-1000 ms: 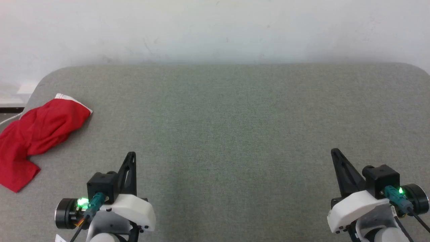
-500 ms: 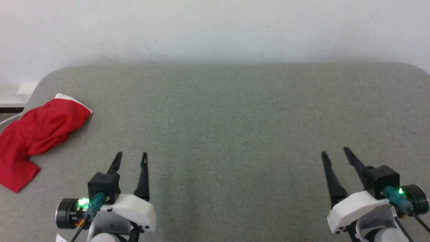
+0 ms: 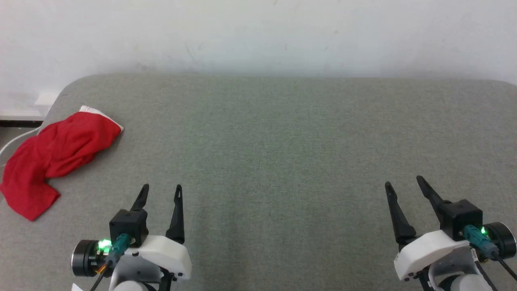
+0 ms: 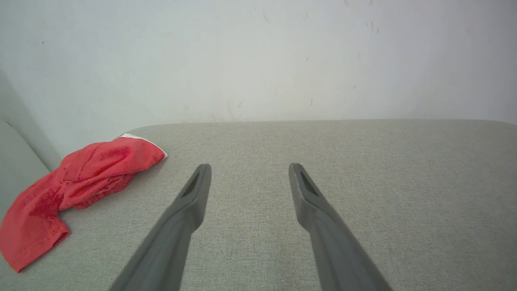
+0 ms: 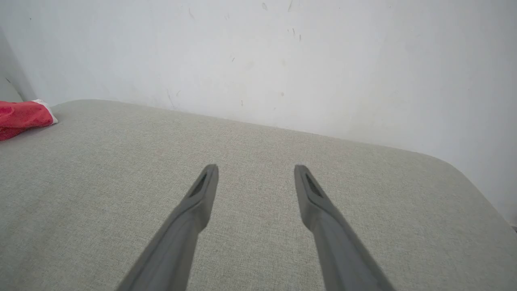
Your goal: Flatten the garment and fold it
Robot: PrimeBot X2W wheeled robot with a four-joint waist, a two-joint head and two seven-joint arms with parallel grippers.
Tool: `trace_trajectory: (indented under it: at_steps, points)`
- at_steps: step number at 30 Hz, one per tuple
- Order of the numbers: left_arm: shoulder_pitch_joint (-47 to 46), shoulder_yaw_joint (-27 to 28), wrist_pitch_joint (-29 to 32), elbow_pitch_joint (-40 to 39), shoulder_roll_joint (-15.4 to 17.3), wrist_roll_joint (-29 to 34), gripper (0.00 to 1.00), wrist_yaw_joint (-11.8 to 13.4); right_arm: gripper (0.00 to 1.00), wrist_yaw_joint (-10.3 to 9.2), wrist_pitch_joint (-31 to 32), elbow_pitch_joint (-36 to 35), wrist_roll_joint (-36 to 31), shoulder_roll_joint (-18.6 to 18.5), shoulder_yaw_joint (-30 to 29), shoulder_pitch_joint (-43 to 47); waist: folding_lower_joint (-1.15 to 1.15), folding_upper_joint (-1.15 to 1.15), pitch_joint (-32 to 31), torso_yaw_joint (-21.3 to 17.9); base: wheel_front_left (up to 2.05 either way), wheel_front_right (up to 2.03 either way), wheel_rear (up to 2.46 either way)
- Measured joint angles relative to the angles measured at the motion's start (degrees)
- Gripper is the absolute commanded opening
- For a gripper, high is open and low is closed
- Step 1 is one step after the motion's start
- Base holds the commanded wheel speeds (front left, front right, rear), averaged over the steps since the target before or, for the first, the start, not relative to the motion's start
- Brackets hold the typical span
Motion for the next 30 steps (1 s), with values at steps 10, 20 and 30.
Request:
trace_trajectory:
  at_steps: [10, 20, 30]
  points:
    - [-0.72, -0.49, -1.09, 0.56, 0.1, -0.97, 1.0, 0.67, 1.0, 0.0, -1.0, 0.25, 0.21, 0.01, -0.09, -0.01, 0.0, 0.0, 0.08, 3.44, 0.0, 0.0, 0.0]
    - [-0.85, -0.9, -2.47, 0.88, 0.22, -1.57, 1.0, 1.38, 1.0, 0.0, -1.93, 0.52, 0.67, 0.01, -0.08, -0.04, 0.0, 0.0, 0.32, 7.65, 0.0, 0.0, 0.0]
    - [-1.09, -1.16, -3.59, 1.27, 0.23, -2.48, 1.0, 1.96, 1.0, 0.0, -2.5, 0.79, 1.0, 0.01, -0.07, -0.25, 0.0, 0.0, 0.71, 11.92, -0.01, -0.01, -0.01]
